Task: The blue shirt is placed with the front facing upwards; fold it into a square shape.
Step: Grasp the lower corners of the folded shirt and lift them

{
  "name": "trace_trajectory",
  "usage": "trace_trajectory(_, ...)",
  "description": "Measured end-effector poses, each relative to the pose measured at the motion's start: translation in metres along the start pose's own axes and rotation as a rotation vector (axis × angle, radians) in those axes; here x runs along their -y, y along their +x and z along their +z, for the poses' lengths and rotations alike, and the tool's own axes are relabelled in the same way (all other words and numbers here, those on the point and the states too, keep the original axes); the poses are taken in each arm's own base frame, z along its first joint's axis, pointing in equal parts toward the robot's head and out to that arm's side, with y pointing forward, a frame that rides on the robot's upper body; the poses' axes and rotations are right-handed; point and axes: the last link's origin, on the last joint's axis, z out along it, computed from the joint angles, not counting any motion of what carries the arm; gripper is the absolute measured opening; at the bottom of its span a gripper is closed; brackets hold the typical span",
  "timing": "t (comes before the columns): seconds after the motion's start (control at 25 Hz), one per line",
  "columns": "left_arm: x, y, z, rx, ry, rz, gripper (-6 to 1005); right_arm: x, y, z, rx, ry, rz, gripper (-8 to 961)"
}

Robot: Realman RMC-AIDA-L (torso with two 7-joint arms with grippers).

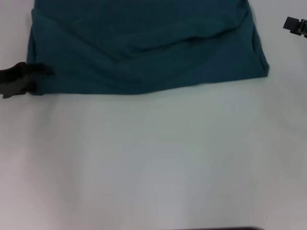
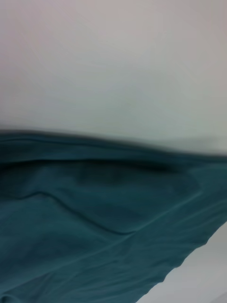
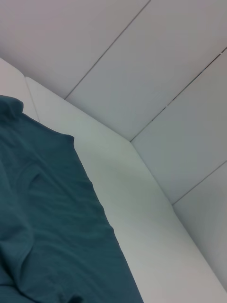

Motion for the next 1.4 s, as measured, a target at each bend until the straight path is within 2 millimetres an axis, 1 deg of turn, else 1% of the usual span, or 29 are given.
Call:
trace_trajectory(0.28, -0.012, 0.003, 0.009, 0.014, -0.004, 0.039, 731, 0.001, 0.002, -0.004, 0.005, 0.003, 0.007, 592)
trace_trajectory(0.48, -0.012, 0.009, 0.004, -0.013, -0.004, 0.036, 732, 0.002, 0.003, -0.005, 0.005, 0.004, 0.010, 592)
trace_trajectory(0.68, -0.010, 0.013, 0.001, -0.037, 0.005, 0.032, 712, 0.002, 0.006, -0.004, 0.004, 0.002, 0.018, 592)
trace_trajectory(0.96, -0.005, 0.010, 0.006, -0.020, 0.058, 0.061, 683, 0.003, 0.006, -0.004, 0.005, 0.006, 0.021, 591)
trace_trajectory(1.16, -0.003, 0.005, 0.004, 0.001, 0.051, 0.053, 663, 0.003, 0.007, -0.005, 0.004, 0.006, 0.022, 590)
trace_trajectory(1.28, -0.005, 0.000, 0.003, 0.027, 0.023, 0.042, 650, 0.003, 0.007, -0.006, 0.005, 0.007, 0.022, 590)
trace_trajectory(1.4, -0.009, 0.000, 0.003, 0.040, 0.008, 0.044, 638, 0.003, 0.006, -0.006, 0.005, 0.007, 0.022, 590)
